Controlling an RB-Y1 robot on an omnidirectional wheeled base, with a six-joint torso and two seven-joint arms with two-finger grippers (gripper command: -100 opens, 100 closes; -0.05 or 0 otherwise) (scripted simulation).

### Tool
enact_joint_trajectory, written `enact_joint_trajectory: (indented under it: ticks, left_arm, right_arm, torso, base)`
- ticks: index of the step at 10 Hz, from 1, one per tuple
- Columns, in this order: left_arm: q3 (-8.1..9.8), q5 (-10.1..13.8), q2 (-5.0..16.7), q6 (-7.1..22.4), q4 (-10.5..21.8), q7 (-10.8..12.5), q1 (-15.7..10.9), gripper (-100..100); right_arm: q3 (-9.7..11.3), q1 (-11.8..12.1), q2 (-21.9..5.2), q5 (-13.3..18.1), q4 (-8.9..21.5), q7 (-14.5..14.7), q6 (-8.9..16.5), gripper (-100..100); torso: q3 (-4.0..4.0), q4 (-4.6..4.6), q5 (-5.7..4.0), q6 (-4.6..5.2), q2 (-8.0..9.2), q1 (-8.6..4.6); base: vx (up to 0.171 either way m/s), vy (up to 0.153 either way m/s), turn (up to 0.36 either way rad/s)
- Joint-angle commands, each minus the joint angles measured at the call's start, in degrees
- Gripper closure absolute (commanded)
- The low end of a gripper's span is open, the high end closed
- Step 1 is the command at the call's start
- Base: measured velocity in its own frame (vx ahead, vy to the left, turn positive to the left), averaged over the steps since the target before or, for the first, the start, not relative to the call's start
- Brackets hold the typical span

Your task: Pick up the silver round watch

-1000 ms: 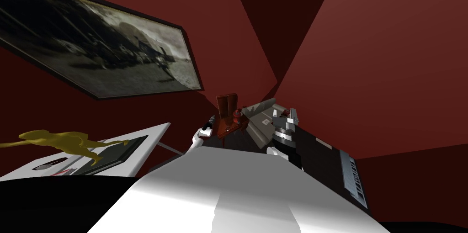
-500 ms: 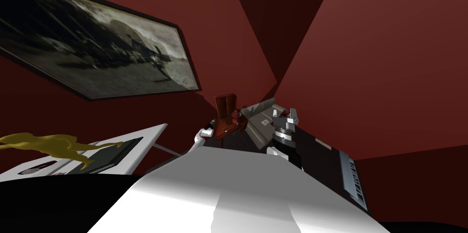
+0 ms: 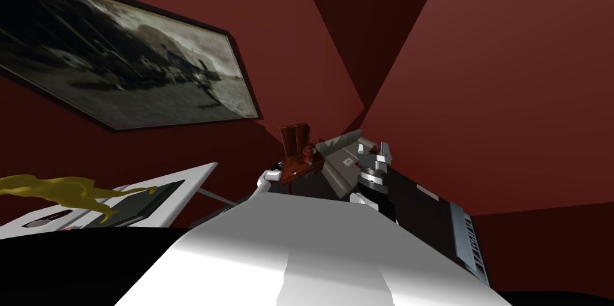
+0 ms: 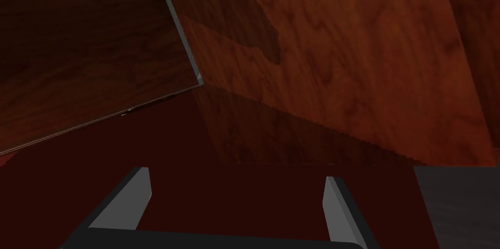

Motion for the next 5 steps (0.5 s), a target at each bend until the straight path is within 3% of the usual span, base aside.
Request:
enact_joint_trajectory:
  ticks: [1, 5]
  left_arm:
    - [0.16, -0.29, -0.42, 0.55, 1.70, 0.27, -0.69, -100]
    - [-0.25, 0.27, -2.00, 4.68, 6.59, 1.41, -1.81, -100]
  right_arm:
    - [0.00, 0.00, 0.00, 0.00, 0.00, 0.00, 0.00, 0]
    - [0.00, 0.00, 0.00, 0.00, 0.00, 0.00, 0.00, 0]
  torso:
    - [0.00, 0.00, 0.00, 0.00, 0.00, 0.00]
    - [0.03, 0.01, 0.02, 0.01, 0.05, 0.08]
  base:
    - [0.026, -0.039, 0.025]
    - [0.026, -0.038, 0.027]
